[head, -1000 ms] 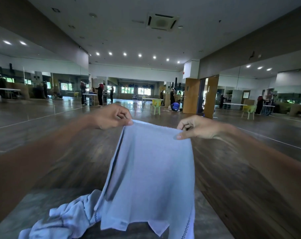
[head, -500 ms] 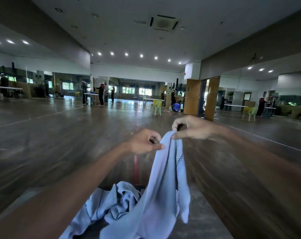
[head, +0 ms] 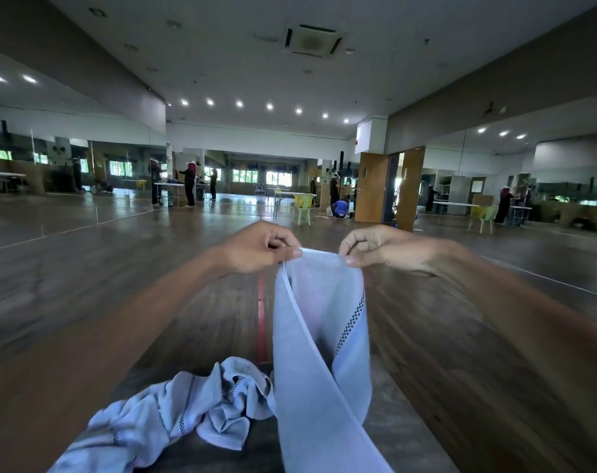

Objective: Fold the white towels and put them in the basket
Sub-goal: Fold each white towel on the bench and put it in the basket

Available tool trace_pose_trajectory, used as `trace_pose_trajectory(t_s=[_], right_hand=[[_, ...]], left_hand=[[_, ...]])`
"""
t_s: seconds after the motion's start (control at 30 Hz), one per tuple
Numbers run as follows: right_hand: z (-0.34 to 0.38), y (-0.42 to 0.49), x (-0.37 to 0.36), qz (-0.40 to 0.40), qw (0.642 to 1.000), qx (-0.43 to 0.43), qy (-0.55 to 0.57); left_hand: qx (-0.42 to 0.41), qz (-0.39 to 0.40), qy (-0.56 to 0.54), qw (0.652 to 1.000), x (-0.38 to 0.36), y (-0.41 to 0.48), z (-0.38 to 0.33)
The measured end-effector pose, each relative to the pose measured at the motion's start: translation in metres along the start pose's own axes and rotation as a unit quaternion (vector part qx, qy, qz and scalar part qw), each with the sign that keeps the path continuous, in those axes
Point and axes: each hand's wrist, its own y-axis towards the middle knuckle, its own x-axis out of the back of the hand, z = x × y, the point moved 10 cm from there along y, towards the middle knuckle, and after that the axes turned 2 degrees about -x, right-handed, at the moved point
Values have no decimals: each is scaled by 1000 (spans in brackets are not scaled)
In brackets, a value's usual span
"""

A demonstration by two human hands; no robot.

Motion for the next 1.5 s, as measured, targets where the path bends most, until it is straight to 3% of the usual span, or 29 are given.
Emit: trace_pose_trajectory(t_s=[0.17,0.43,0.6,0.77,0.97,1.1,1.2,1.3,1.4,1.5], right_hand=[[-3,-7,2,11,998,-24,-50],[10,-19,33,-73,995,0,-69],[42,-10,31,-143,986,48,-68],[56,-1,6,-120,982,71,-125],[28,-5,3,-86,993,24,-76],[37,-7,4,-92,994,48,-29],[43,-7,6,-108,992,66,8],[29,-5,-3,-76,997,31,1],[20,-6,-2,-78,997,18,1],[33,-7,8,-120,989,59,58]], left_hand=[[-3,18,70,997,27,-6,-4],[15,-1,98,995,72,-28,1],[20,13,54,998,10,-22,-8],[-19,-66,5,998,-25,-16,-12],[-5,-52,-80,995,-20,-14,-8],[-3,-14,-76,997,-36,-11,-13],[-32,-51,-79,995,-32,-11,-22],[-34,-98,-65,992,-18,-13,-24],[-9,-92,-46,995,-15,-14,-22],[-12,-102,-61,993,-12,-12,-25]])
